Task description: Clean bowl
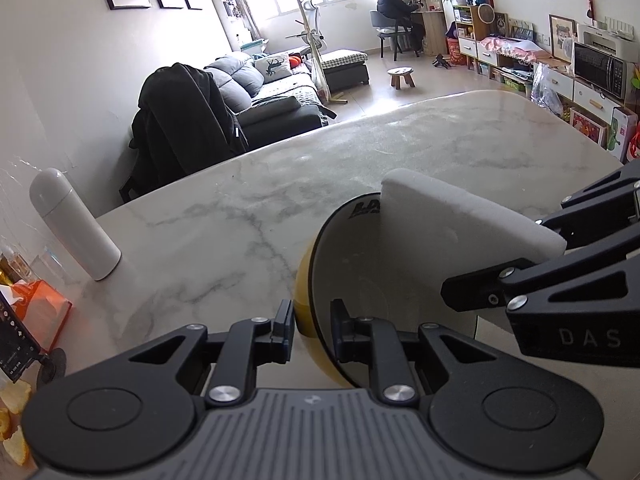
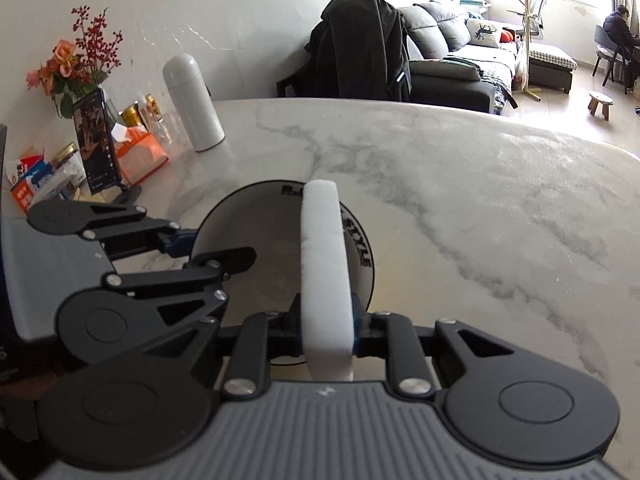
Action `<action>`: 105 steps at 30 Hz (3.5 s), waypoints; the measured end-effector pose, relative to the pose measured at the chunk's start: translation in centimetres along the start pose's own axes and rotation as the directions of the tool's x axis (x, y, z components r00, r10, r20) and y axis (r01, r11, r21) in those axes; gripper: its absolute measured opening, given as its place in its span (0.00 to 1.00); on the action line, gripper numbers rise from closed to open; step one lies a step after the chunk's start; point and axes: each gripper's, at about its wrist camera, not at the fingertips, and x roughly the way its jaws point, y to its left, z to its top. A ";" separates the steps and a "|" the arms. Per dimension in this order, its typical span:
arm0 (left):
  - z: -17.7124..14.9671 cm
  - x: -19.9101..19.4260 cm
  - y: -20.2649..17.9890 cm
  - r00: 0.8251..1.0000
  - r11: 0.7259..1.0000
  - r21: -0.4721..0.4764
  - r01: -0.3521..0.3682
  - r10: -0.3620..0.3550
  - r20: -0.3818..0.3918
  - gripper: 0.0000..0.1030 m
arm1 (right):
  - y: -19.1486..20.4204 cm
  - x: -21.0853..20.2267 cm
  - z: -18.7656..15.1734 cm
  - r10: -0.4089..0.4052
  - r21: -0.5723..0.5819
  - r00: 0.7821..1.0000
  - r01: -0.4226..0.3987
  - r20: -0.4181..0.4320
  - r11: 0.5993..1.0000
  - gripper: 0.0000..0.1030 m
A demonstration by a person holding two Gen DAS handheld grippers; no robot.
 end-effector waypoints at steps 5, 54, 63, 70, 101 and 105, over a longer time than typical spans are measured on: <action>0.0 0.0 -0.1 1.000 1.000 0.001 -0.001 0.001 -0.001 0.18 | -0.2 0.6 -0.3 0.005 0.011 1.000 -0.005 -0.018 1.000 0.21; -0.1 -0.3 0.9 1.000 1.000 -0.001 -0.001 0.001 -0.004 0.18 | -0.5 0.2 -0.3 0.033 0.045 0.999 -0.033 -0.002 0.998 0.22; -0.1 0.0 0.7 1.000 1.000 0.001 0.002 -0.002 -0.006 0.18 | -0.6 1.0 -0.9 0.045 0.058 0.999 -0.043 -0.029 0.997 0.22; -0.4 0.1 0.8 1.000 1.000 0.000 0.003 -0.003 -0.017 0.18 | 0.1 1.4 -1.1 0.063 0.050 0.997 -0.061 -0.042 0.997 0.22; 3.6 1.4 -0.1 0.998 0.992 0.120 0.032 -0.037 0.042 0.32 | 1.8 2.4 -1.8 0.048 -0.022 0.998 -0.049 -0.044 0.999 0.20; 3.7 2.0 0.5 0.996 0.993 0.090 0.081 -0.083 0.017 0.16 | 1.7 2.4 -1.9 0.050 -0.020 0.998 -0.051 -0.045 0.999 0.20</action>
